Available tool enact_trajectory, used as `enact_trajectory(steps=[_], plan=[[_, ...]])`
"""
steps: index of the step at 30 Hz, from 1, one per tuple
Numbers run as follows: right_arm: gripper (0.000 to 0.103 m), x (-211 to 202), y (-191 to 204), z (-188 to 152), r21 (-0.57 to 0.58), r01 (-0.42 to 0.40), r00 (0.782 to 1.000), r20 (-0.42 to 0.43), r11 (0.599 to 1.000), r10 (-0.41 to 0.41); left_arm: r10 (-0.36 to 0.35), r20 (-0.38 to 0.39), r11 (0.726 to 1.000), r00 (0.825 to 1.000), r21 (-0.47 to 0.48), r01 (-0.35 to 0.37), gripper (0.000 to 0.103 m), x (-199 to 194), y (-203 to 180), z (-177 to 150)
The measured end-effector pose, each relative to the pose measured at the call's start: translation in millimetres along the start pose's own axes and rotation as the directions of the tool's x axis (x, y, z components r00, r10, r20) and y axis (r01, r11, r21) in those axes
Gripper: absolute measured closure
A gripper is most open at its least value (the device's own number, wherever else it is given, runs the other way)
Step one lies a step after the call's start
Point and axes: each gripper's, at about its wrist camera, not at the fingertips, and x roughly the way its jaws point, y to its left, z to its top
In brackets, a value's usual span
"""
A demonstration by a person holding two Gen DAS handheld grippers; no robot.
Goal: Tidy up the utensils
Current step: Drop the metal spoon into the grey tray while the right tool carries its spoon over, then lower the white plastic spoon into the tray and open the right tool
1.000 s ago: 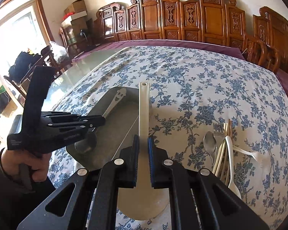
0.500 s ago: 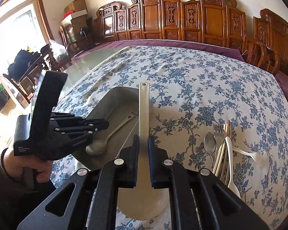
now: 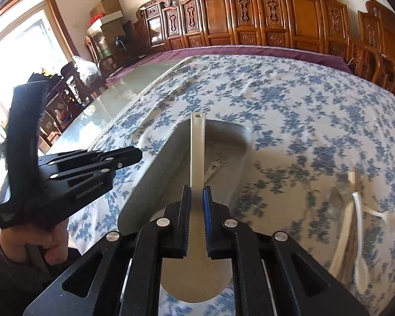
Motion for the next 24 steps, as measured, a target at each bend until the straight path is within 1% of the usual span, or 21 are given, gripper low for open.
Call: enact_trajectory(steps=[6, 10, 13, 18, 20, 24], plan=[[0.092, 38, 2, 4, 0.074, -0.005, 0.999, -0.053, 0.997, 0.009, 0.01, 0.02, 0.999, 1.0, -0.043, -0.009, 0.099, -5, 19, 2], [0.091, 55, 5, 4, 0.078, 0.011, 0.997, -0.075, 0.997, -0.005, 0.012, 0.024, 0.999, 1.0, -0.045, -0.011, 0.098, -7, 21, 3], [0.089, 61, 7, 3, 0.069, 0.024, 0.997, -0.079, 0.997, -0.018, 0.012, 0.026, 0.999, 1.0, -0.04, -0.011, 0.098, -7, 19, 4], [0.089, 55, 6, 4, 0.051, 0.008, 0.998, -0.058, 0.999, -0.005, 0.003, 0.031, 0.999, 1.0, -0.041, -0.002, 0.099, -7, 16, 5], [0.089, 45, 2, 4, 0.047, 0.003, 0.999, -0.035, 0.999, -0.001, -0.004, 0.035, 0.999, 0.999, -0.037, 0.005, 0.098, -8, 12, 5], [0.089, 10, -11, 1, 0.017, 0.038, 0.999, 0.021, 0.999, -0.038, -0.019, 0.039, 1.0, 0.999, -0.023, 0.02, 0.098, -8, 0, 5]])
